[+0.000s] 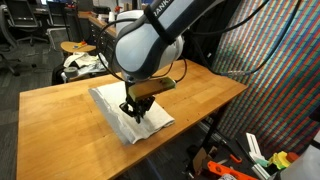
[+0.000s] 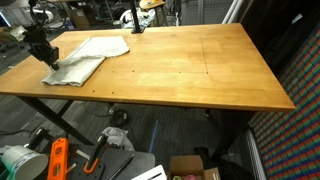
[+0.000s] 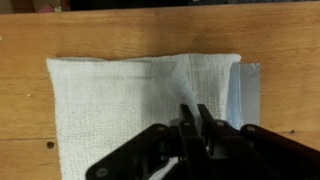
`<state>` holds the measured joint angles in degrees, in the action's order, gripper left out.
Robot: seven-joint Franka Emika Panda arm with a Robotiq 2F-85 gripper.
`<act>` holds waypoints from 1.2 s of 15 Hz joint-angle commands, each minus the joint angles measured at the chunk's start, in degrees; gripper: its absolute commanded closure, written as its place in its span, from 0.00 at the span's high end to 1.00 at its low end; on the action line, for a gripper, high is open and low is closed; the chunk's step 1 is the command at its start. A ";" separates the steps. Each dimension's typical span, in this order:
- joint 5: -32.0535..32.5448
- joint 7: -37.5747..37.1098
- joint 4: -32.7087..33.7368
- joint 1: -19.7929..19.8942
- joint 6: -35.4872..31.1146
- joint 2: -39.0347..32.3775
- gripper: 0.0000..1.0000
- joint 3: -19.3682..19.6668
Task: Fold the towel on the table
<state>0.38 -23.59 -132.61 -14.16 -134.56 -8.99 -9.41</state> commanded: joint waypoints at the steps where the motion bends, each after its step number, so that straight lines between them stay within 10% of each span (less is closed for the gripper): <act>1: 2.36 -2.57 -0.43 -0.26 -1.66 0.92 0.13 0.28; 18: 1.90 -1.42 -1.07 0.05 -1.12 4.20 0.13 -1.11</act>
<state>1.32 -24.63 -132.71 -14.16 -135.04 -5.49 -10.26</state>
